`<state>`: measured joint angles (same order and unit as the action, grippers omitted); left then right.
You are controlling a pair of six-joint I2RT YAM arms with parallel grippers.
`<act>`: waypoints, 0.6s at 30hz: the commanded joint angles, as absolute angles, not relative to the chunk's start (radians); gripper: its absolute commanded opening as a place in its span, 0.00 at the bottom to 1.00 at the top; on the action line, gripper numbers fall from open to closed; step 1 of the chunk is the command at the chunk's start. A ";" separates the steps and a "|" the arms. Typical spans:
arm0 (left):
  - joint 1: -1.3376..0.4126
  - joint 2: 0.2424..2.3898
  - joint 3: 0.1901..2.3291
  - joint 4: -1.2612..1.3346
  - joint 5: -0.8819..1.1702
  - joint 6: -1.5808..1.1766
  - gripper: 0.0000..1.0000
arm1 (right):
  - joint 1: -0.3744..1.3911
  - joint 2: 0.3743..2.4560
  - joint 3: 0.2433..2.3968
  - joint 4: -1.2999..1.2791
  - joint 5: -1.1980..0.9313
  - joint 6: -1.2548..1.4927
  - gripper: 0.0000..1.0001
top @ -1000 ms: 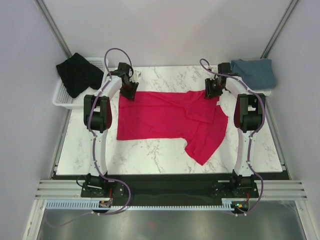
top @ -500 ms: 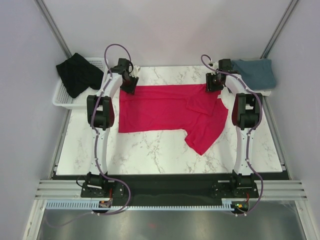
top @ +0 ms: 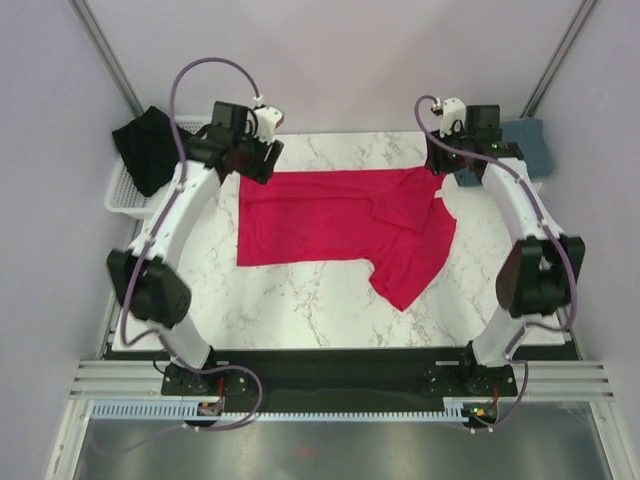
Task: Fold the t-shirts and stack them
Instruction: Fold the tshirt
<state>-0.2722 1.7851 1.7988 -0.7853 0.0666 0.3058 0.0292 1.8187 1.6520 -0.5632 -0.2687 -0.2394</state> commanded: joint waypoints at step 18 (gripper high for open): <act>-0.259 1.307 1.009 -0.640 -0.041 0.445 0.62 | 0.373 0.983 0.772 -0.761 -0.141 -0.744 0.48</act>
